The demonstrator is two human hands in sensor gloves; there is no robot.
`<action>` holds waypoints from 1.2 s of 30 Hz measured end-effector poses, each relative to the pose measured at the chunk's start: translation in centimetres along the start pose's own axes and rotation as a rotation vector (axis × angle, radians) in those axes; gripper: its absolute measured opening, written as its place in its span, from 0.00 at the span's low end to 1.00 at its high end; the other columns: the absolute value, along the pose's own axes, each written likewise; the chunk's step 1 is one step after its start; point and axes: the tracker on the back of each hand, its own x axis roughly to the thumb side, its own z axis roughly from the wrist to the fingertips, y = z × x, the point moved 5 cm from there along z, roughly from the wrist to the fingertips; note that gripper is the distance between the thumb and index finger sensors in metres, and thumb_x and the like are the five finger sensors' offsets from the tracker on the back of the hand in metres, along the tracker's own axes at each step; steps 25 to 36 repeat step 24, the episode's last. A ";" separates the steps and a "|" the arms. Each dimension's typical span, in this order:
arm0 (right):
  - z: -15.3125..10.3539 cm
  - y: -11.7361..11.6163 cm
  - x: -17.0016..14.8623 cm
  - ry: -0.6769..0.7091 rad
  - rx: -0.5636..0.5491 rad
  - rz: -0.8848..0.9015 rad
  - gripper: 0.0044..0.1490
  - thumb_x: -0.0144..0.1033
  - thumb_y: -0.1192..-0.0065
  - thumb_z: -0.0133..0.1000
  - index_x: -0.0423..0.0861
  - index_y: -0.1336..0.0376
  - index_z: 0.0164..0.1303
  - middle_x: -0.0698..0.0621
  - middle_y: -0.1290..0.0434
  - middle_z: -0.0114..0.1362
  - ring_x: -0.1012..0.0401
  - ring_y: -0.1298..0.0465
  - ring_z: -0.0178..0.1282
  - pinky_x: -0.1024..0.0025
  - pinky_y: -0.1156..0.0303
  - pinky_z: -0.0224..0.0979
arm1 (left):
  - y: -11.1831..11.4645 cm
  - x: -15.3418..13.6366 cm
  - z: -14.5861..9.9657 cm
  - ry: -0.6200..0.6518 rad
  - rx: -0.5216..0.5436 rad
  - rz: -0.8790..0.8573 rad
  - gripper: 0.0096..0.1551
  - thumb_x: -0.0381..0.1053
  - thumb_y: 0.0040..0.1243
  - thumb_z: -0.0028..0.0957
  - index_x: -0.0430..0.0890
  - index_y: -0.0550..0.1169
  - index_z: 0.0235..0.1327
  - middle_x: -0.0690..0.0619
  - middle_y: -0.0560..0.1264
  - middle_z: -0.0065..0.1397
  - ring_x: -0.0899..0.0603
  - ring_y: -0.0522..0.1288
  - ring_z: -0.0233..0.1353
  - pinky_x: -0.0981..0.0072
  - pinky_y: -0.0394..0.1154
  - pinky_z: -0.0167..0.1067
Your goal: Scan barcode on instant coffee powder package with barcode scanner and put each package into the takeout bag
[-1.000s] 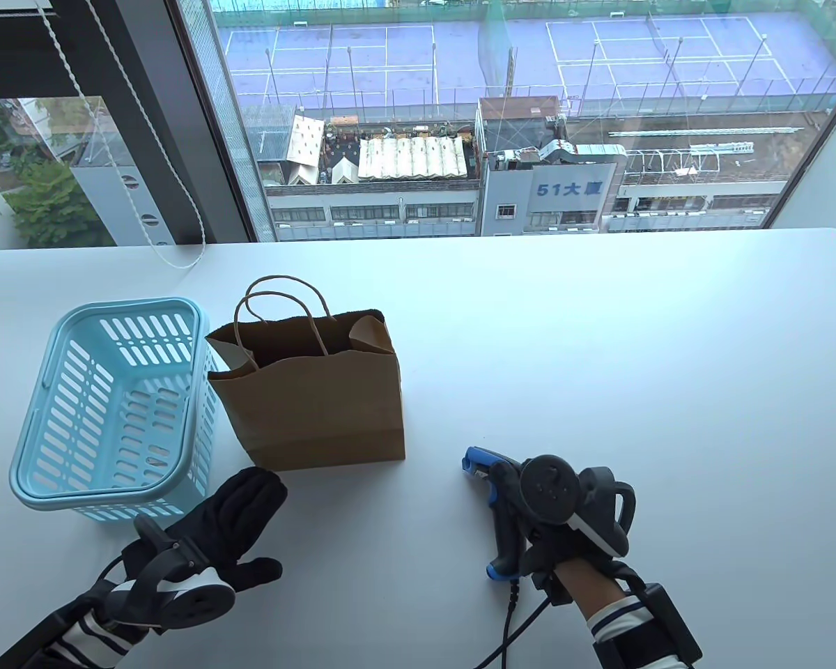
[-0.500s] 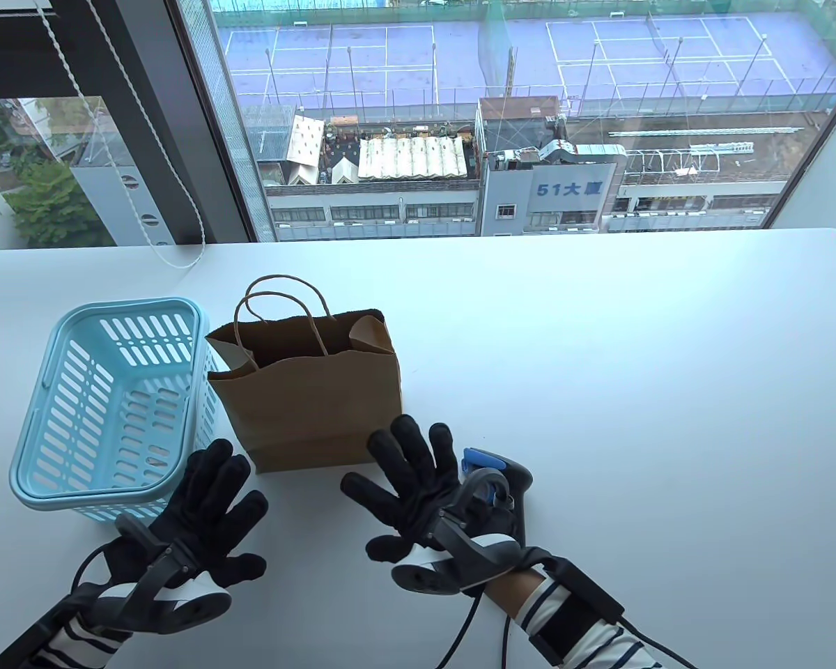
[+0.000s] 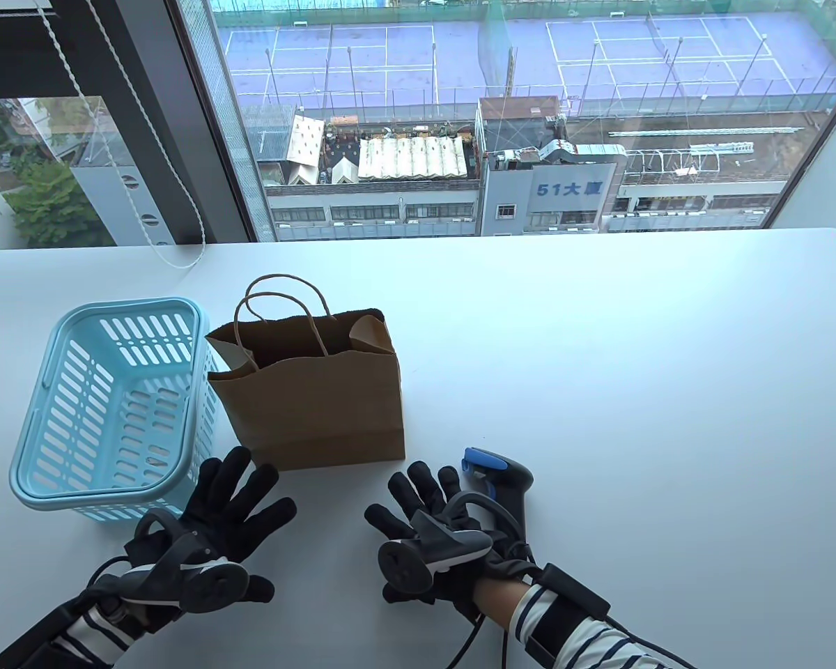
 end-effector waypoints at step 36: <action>0.1 0.0 -0.2 -0.005 0.012 0.013 0.66 0.66 0.58 0.60 0.35 0.84 0.74 0.20 0.81 0.75 0.21 0.77 0.70 0.22 0.74 0.61 | -0.2 0.7 0.1 0.026 0.013 0.012 0.68 0.77 0.54 0.32 0.51 0.33 0.70 0.32 0.28 0.78 0.14 0.36 0.78 0.16 0.44 0.68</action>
